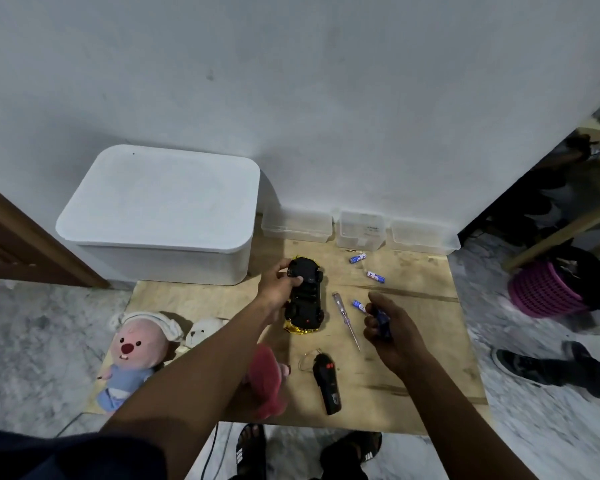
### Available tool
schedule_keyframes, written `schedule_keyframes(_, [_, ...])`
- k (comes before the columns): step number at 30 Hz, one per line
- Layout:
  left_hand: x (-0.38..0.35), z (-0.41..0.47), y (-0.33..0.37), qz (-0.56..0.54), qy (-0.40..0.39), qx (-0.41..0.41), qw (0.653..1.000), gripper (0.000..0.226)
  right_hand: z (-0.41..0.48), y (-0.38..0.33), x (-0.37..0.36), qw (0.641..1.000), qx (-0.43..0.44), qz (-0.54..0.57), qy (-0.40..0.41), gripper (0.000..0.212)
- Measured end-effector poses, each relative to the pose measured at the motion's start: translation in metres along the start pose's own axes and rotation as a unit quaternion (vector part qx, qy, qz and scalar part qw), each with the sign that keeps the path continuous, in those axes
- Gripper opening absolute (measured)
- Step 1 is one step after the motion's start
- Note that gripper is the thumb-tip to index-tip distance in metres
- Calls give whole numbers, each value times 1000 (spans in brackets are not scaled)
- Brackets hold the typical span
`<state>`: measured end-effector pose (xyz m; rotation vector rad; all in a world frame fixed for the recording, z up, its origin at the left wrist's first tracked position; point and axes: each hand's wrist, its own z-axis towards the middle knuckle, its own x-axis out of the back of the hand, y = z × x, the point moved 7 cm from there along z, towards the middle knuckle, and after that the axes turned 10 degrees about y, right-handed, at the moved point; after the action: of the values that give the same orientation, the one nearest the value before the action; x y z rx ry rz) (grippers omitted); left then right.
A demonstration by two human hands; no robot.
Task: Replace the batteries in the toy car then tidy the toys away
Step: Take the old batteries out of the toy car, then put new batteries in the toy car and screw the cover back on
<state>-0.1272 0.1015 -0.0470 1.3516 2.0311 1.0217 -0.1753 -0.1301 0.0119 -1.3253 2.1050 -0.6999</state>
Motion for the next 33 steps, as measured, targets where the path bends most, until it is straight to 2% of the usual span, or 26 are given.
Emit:
schedule_keyframes(7, [14,26,-35,76,79,10,994,47,18,8,0,999,-14,-38,24,11])
schedule_keyframes(13, [20,19,-24,158,82,-29,984,53,33,12,-7,998,-33,-48,7,18])
schedule_keyframes(16, [19,11,-7,233,118,-98,960,56,40,3,-6,999,-36,-34,1,27])
schedule_keyframes(19, [3,-6,23,253,151,-191,936,44,47,-18,5,1000,-29,-7,9,26])
schedule_keyframes(23, [-62,-23,59,243,57,-276,928,23,72,-59,38,999,9,3,35,33])
schedule_keyframes(25, [-106,-29,75,261,6,-318,911,24,89,-85,59,998,42,-16,50,35])
schedule_keyframes(27, [-149,-28,86,296,-43,-347,889,26,106,-112,81,991,88,-63,77,28])
schedule_keyframes(29, [-194,-24,91,346,-89,-366,859,24,125,-142,103,973,154,-130,113,40])
schedule_keyframes(30, [-215,-20,92,369,-105,-374,844,23,134,-158,113,952,201,-184,138,42])
schedule_keyframes(33, [-269,-1,96,440,-134,-390,798,19,166,-196,130,852,310,-373,197,34])
